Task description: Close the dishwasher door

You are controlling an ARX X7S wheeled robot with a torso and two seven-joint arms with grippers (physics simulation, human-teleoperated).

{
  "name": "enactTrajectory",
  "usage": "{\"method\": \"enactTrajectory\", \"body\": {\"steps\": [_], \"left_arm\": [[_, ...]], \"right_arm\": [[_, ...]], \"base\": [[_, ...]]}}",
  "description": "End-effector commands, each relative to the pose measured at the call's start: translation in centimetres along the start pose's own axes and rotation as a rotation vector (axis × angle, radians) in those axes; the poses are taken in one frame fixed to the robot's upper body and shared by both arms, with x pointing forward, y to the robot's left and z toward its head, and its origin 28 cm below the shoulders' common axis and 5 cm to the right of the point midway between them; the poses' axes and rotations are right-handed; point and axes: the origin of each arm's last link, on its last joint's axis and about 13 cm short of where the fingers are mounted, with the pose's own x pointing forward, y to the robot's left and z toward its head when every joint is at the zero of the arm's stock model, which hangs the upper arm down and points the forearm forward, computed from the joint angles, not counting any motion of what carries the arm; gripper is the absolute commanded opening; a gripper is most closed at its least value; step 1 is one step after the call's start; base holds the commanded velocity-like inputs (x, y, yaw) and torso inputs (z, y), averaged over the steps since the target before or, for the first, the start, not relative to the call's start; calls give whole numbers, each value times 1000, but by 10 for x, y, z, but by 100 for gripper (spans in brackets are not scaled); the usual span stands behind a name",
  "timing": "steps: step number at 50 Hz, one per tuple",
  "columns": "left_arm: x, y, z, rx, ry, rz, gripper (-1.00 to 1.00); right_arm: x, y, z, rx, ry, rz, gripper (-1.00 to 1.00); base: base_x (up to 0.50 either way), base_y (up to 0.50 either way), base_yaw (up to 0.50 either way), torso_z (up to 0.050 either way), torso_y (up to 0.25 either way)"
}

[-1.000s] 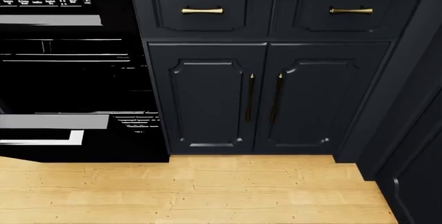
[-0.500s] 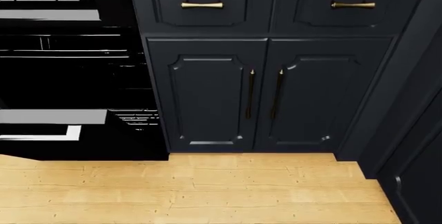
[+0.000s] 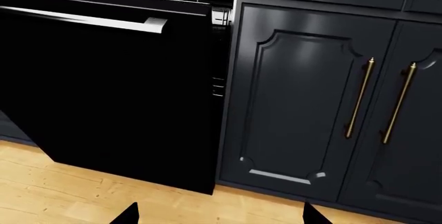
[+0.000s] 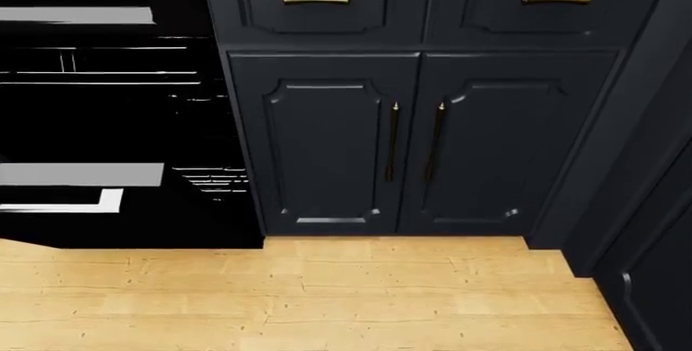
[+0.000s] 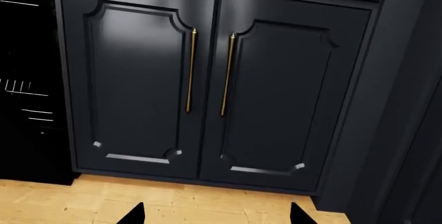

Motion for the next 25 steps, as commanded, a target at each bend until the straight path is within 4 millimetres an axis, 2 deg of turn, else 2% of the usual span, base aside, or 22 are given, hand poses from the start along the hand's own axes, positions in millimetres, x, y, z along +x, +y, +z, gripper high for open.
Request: {"method": "enactTrajectory", "body": {"steps": [1, 25], "left_arm": [[1, -1, 0, 0, 0, 0, 100], [-1, 1, 0, -1, 1, 1, 100]], "right_arm": [[0, 0, 1, -1, -1, 0, 100], [-1, 0, 0, -1, 0, -1, 100]], "base": [[0, 0, 0, -20, 0], [0, 0, 0, -20, 0]]}}
